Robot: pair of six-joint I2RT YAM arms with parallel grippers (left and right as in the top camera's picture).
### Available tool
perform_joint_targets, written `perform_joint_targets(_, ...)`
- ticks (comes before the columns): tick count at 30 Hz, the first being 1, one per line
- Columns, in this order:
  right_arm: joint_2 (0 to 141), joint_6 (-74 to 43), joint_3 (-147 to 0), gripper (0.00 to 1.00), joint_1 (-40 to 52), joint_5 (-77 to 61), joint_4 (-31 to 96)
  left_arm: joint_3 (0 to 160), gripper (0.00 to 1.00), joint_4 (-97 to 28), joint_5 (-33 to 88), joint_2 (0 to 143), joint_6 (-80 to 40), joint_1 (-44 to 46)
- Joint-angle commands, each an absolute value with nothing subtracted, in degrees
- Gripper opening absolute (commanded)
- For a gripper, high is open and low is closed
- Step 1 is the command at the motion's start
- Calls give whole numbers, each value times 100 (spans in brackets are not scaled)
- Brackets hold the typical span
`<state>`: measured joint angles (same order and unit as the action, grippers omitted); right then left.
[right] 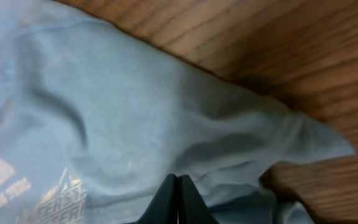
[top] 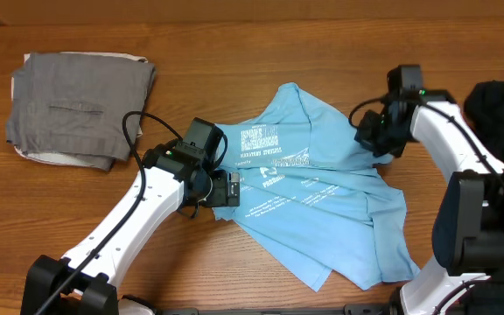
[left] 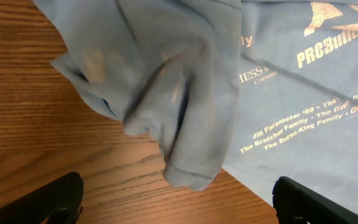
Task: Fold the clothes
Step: 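Grasp the T-shirt's upper right edge with the right gripper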
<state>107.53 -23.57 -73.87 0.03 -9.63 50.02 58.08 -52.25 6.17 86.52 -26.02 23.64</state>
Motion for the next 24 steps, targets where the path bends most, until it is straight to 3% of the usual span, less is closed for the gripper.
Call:
perform_joint_targets(1,10724,-2711,-6899,4,5,-917,4547,5774,100,-5216,576,8689,-2639,2368)
perform_joint_targets(9,10735,-2536,-6296,4,3,-1098,3385,5774,100,-5216,576,8689,-2639,2368)
perform_joint_targets(17,10724,-1900,-7358,24,119,-1422,4652,5774,100,-5218,576,8689,-2639,2368)
perform_joint_targets(24,10739,-1890,-7419,26,770,-1166,4683,5774,100,-5218,576,8689,-2639,2368)
